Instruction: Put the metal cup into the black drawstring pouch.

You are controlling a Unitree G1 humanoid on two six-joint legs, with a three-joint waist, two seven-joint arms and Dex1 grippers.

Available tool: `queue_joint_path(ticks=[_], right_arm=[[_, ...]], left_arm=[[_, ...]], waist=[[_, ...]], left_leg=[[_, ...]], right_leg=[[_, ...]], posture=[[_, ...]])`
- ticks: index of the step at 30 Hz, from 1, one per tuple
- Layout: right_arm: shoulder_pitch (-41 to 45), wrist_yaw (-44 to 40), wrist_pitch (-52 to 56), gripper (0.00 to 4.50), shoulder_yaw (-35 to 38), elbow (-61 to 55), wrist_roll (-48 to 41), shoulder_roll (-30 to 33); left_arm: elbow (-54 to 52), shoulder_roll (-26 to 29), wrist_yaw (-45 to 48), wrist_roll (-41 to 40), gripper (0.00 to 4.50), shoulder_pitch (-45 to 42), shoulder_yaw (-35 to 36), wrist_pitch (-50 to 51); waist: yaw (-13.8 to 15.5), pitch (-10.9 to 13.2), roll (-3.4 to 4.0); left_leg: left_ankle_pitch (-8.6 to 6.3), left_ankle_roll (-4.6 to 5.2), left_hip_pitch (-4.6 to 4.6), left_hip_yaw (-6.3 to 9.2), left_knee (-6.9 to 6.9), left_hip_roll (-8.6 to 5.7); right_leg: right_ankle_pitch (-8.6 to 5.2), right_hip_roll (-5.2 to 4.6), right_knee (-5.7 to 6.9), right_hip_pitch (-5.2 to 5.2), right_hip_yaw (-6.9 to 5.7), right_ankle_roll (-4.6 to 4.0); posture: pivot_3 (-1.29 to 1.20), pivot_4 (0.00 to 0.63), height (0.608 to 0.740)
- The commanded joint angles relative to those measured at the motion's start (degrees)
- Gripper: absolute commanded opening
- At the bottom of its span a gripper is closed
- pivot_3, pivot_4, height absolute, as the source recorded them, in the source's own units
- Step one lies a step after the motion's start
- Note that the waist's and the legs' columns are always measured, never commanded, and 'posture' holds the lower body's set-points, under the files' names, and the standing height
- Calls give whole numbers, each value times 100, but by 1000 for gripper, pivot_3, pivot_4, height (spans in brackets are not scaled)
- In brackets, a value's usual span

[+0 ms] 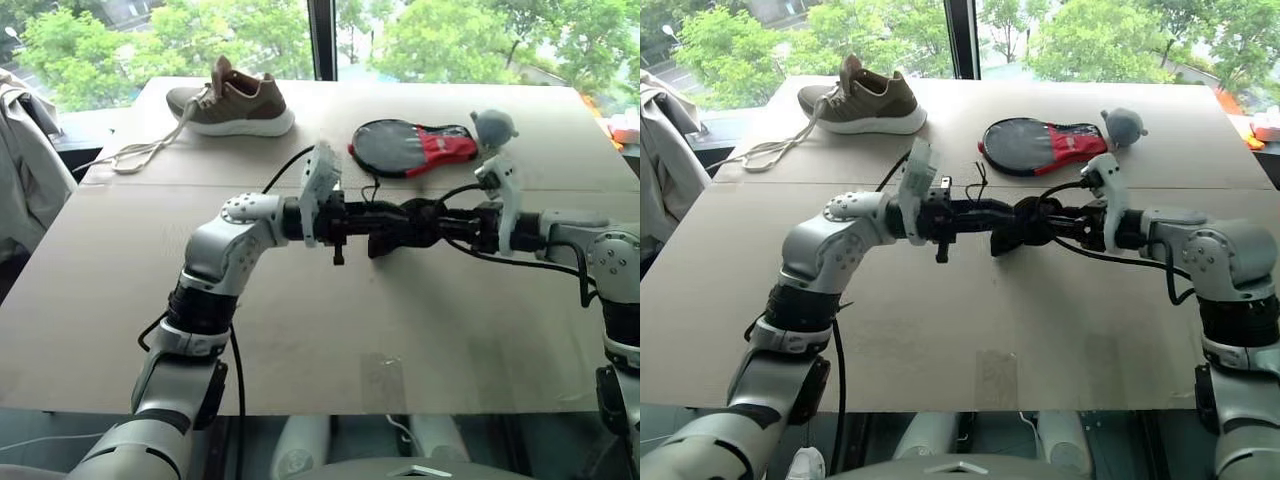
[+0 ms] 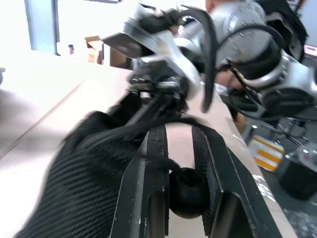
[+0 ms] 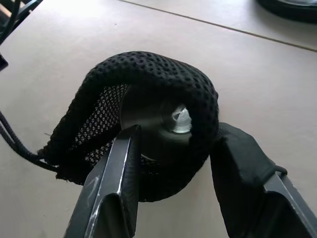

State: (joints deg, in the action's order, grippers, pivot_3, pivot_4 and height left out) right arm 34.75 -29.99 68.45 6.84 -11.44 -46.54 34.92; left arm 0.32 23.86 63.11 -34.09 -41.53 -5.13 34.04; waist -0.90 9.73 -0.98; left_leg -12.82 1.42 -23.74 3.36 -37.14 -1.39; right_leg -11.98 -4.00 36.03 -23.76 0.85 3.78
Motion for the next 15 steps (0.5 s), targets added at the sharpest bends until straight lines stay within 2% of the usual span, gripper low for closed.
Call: queue_joint_path(ticks=[1,6,12,15], right_arm=[[47,483,-137,2122,756,-432,-258,-289],[-19,759,-101,2122,1250,-659,-512,-428],[-91,774,-152,2122,1562,-940,-799,-204],[315,1197,-164,2122,1711,-913,-1016,-432]], left_arm=[[248,-245,-388,-348,224,-350,495,164],[608,-463,-626,-433,224,-681,718,321],[496,-336,-65,-363,224,-682,353,426],[492,-264,259,-405,224,-768,217,505]], waist=[[15,0,0],[33,0,0],[18,0,0],[-12,0,0]], left_leg=[[0,0,-1,1,-4,0],[0,0,-4,1,-7,-4],[0,0,-3,-4,-3,-5],[0,1,-1,-5,-4,-3]], right_leg=[[0,0,2,1,-3,0],[1,-2,3,2,-4,2],[1,-2,4,1,-1,2],[1,-2,6,1,1,2]], posture=[[0,150,740],[0,150,740],[0,150,740],[0,150,740]])
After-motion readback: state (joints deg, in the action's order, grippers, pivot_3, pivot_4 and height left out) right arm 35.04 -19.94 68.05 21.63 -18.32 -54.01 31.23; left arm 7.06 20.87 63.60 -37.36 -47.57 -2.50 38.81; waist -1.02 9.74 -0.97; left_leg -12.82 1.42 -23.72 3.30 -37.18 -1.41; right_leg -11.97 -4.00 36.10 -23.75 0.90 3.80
